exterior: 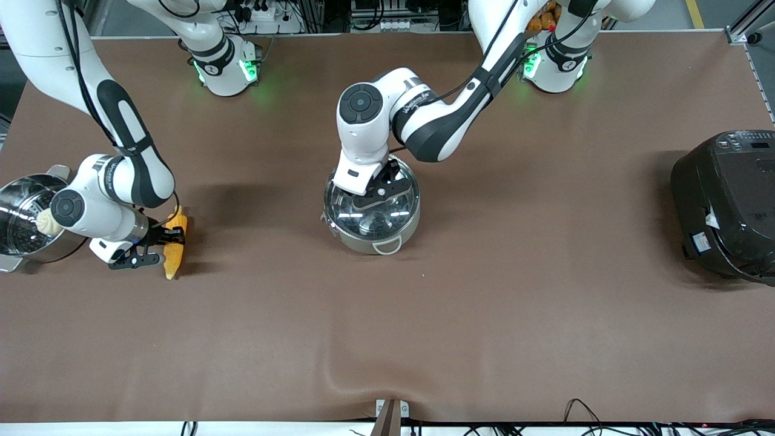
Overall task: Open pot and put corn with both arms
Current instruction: 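Grasp the lid knob with the left gripper while the right gripper grasps the corn, then set the lid down with the left gripper while the right gripper carries the corn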
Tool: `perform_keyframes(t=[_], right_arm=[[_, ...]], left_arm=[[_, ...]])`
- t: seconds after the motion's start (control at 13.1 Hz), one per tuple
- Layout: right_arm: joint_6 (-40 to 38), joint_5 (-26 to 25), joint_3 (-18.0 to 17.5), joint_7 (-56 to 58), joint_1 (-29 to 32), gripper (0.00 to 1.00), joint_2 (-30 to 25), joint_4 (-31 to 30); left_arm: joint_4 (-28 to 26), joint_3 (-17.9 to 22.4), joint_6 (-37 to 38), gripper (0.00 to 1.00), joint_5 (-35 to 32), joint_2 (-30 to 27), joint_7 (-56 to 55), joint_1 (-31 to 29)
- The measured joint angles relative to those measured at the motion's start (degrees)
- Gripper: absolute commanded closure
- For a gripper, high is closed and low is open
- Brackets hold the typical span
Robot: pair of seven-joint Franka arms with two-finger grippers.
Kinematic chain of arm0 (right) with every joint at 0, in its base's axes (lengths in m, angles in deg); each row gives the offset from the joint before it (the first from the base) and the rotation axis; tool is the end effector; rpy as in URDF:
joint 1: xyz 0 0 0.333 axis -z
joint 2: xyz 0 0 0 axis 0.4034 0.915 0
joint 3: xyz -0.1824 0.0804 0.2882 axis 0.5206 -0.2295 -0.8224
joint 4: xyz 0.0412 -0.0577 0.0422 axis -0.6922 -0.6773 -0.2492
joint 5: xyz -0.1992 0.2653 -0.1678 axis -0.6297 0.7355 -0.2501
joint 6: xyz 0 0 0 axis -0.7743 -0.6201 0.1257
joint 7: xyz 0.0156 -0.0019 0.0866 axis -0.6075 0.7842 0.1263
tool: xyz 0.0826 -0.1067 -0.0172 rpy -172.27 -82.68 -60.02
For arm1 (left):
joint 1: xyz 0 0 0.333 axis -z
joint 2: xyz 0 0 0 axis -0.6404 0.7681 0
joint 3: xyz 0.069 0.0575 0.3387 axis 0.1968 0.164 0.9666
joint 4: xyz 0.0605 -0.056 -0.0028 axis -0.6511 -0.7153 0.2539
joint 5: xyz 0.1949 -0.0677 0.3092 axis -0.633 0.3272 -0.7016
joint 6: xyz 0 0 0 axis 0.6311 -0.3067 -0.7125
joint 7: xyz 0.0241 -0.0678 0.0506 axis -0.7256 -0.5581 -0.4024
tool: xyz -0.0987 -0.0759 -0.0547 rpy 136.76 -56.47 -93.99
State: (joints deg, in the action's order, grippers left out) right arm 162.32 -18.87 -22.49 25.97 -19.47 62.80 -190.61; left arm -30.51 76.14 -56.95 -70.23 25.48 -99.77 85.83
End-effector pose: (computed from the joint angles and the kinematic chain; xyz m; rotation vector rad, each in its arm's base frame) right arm 0.5807 -0.0779 0.2073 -3.1045 -0.2015 0.1339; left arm 0.4751 -0.5749 0.3523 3.0565 0.5808 -0.0397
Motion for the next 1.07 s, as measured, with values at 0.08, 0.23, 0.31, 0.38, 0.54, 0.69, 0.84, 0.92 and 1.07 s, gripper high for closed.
perform_keyframes(t=[0.08, 0.23, 0.31, 0.38, 0.54, 0.69, 0.84, 0.92, 1.07], right_arm=[[-0.5, 0.2, 0.0, 0.0, 0.0, 0.90, -0.1, 0.4], [-3.9, 1.1, -0.1, 0.0, -0.1, 0.89, -0.5, 2.1], [-6.4, 1.4, -0.2, 0.0, -0.3, 0.89, -0.8, 3.5], [-9.4, 1.5, -0.2, 0.0, -0.5, 0.89, -1.2, 5.4], [-17.2, 1.9, -0.2, 0.0, -0.7, 0.88, -2.3, 10.2], [-23.9, 2.0, -0.2, -1.4, -1.9, 0.88, -3.4, 15.7], [-28.2, 2.0, -0.2, -6.3, -4.5, 0.88, -4.7, 20.7], [-29.7, 2.0, -0.2, -9.0, -6.2, 0.88, -5.2, 22.6], [-32.9, 2.0, -0.3, -14.7, -9.7, 0.86, -6.2, 25.8]], left_arm=[[0.0, 0.0, 0.0, 1.00, 0.0, 0.0, 0.0, 0.0], [0.1, 0.0, 0.0, 1.00, 0.0, 0.0, 0.0, 0.0], [0.4, 0.0, -0.1, 1.00, 0.1, -0.2, 0.0, 0.0], [1.0, 0.0, -0.1, 1.00, 0.3, -0.8, -0.1, -0.1], [1.5, 0.2, 1.3, 1.00, 0.8, -3.8, -0.2, -0.7], [1.5, 0.5, 5.4, 1.00, 1.2, -8.2, -0.2, -2.7], [0.8, 0.8, 10.1, 1.00, 1.2, -12.8, 1.2, -6.4], [-0.5, 1.0, 11.5, 1.00, 1.2, -15.0, 3.2, -8.8], [-5.6, 1.2, 12.0, 1.00, 1.2, -19.4, 9.5, -14.4]])
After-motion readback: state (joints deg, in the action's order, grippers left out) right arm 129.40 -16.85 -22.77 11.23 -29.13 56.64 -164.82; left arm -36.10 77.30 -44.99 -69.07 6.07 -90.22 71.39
